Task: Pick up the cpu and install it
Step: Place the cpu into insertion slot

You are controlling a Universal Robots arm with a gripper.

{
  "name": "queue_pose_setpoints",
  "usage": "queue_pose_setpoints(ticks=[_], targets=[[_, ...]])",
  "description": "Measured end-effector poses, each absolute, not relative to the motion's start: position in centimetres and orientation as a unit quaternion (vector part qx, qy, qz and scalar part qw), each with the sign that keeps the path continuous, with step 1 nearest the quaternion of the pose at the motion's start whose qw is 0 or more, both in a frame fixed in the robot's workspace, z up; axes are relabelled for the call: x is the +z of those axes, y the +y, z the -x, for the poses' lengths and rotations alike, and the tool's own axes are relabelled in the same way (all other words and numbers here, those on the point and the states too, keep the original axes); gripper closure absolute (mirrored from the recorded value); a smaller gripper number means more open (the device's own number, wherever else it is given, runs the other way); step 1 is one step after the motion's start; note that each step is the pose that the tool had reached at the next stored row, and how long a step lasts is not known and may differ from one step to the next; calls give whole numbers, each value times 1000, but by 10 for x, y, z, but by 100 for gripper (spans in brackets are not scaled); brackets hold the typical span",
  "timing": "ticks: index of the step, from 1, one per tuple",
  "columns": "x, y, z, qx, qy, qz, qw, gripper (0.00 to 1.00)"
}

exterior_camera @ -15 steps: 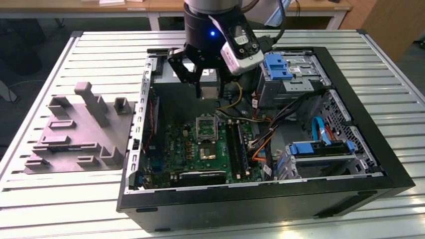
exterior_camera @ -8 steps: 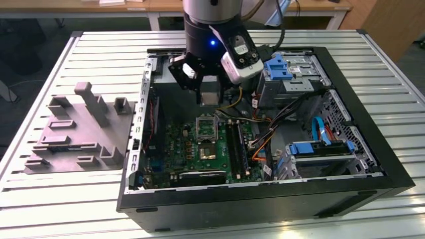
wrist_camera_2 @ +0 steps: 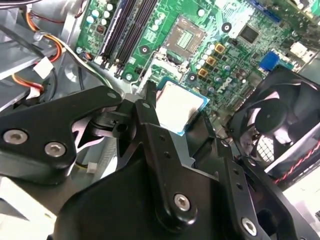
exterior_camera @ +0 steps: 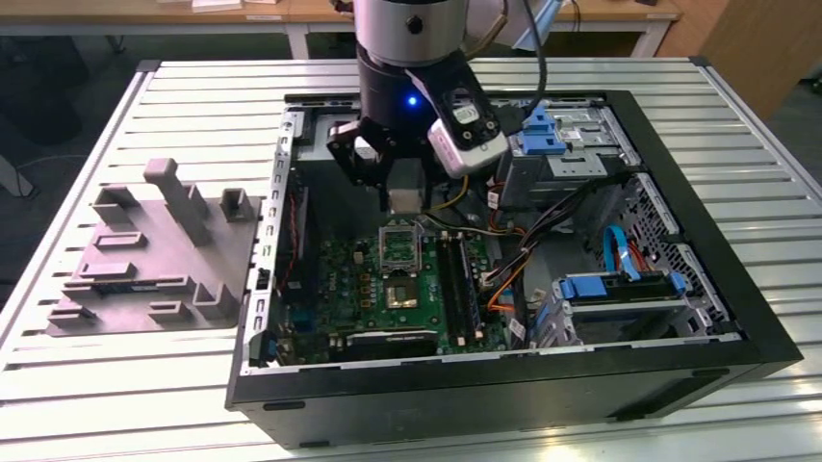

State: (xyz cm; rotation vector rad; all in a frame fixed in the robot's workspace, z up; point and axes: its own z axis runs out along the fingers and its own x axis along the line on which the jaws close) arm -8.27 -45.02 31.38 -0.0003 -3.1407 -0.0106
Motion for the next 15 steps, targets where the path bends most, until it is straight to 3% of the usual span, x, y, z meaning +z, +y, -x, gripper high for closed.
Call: queue_pose_setpoints(ticks=[15], targets=[[291, -458, 83, -3, -1000, 0, 2, 53]])
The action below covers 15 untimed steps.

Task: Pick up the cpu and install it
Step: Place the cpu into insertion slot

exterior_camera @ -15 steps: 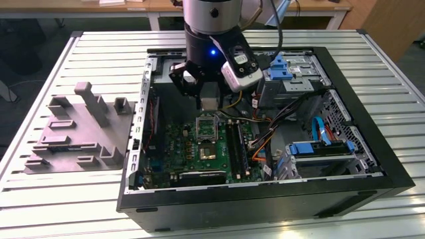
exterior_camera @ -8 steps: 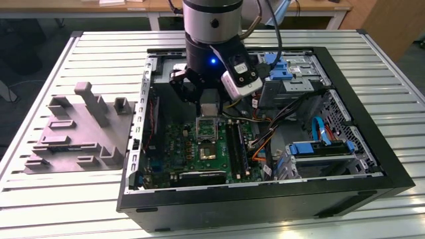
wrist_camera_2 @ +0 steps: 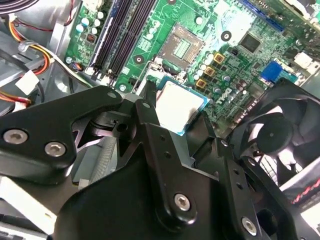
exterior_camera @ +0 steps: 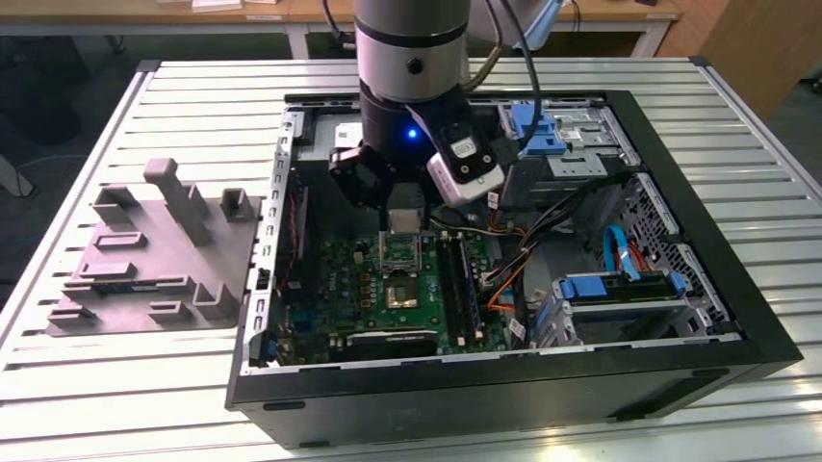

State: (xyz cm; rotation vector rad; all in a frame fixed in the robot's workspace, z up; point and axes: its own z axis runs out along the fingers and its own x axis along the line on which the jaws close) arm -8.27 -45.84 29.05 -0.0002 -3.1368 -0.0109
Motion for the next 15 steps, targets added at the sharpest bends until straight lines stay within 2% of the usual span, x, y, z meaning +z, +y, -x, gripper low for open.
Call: queue_pose_setpoints(ticks=[15], targets=[[263, -459, 83, -4, -1000, 0, 4, 53]])
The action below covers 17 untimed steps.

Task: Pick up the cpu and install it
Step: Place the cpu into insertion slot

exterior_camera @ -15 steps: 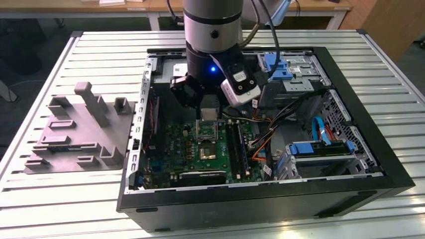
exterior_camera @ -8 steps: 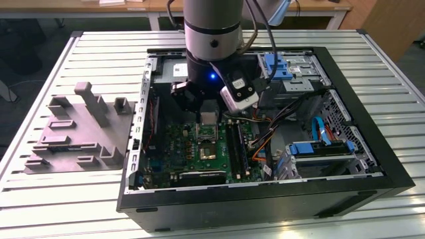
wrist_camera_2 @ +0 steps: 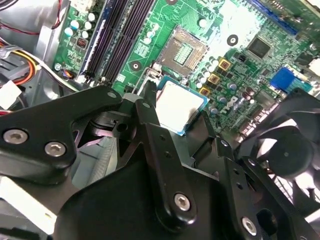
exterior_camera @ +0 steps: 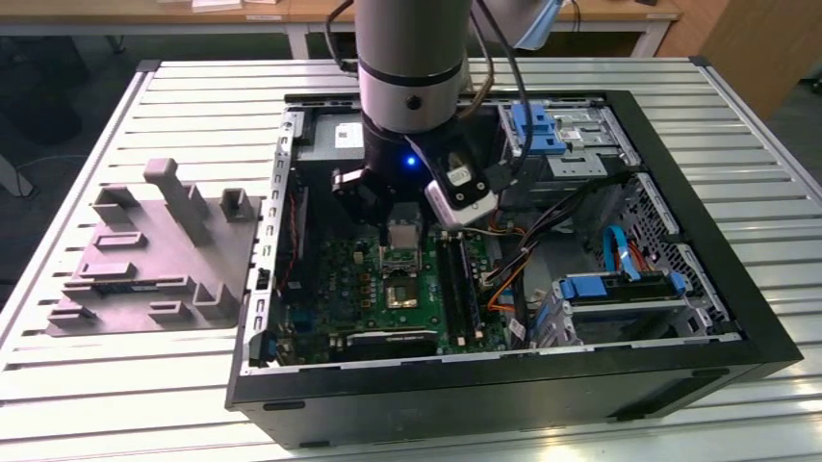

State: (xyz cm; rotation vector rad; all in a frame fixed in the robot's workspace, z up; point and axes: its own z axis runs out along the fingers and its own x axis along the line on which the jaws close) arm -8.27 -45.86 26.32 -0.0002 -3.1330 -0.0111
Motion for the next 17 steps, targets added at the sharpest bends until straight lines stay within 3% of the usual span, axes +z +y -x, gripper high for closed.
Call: queue_pose_setpoints(ticks=[17], targets=[[237, -472, 83, -3, -1000, -3, 6, 53]])
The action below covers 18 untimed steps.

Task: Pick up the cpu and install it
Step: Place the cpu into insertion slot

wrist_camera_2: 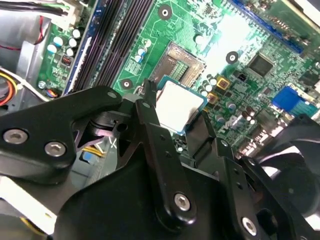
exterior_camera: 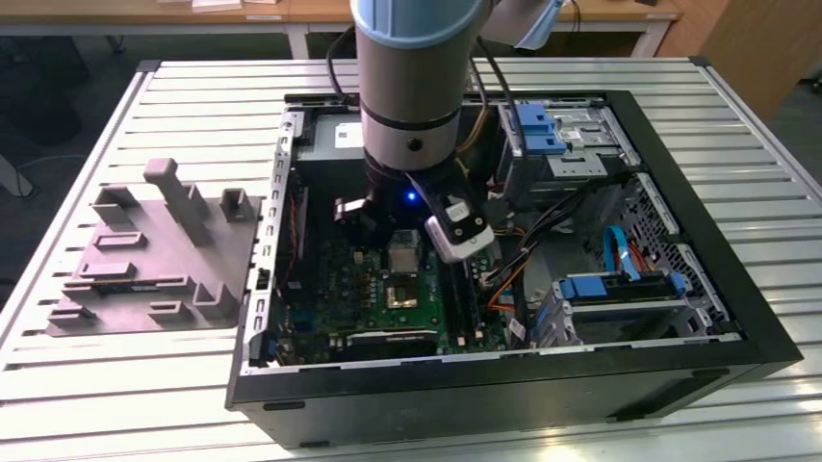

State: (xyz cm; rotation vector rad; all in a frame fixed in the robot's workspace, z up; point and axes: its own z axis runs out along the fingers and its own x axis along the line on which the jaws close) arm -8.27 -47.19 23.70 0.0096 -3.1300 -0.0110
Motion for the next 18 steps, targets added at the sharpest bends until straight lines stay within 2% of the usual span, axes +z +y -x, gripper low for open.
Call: queue_pose_setpoints(ticks=[11, 18], targets=[[217, -472, 83, -3, -1000, -3, 6, 53], [217, -472, 83, -3, -1000, -3, 6, 53]])
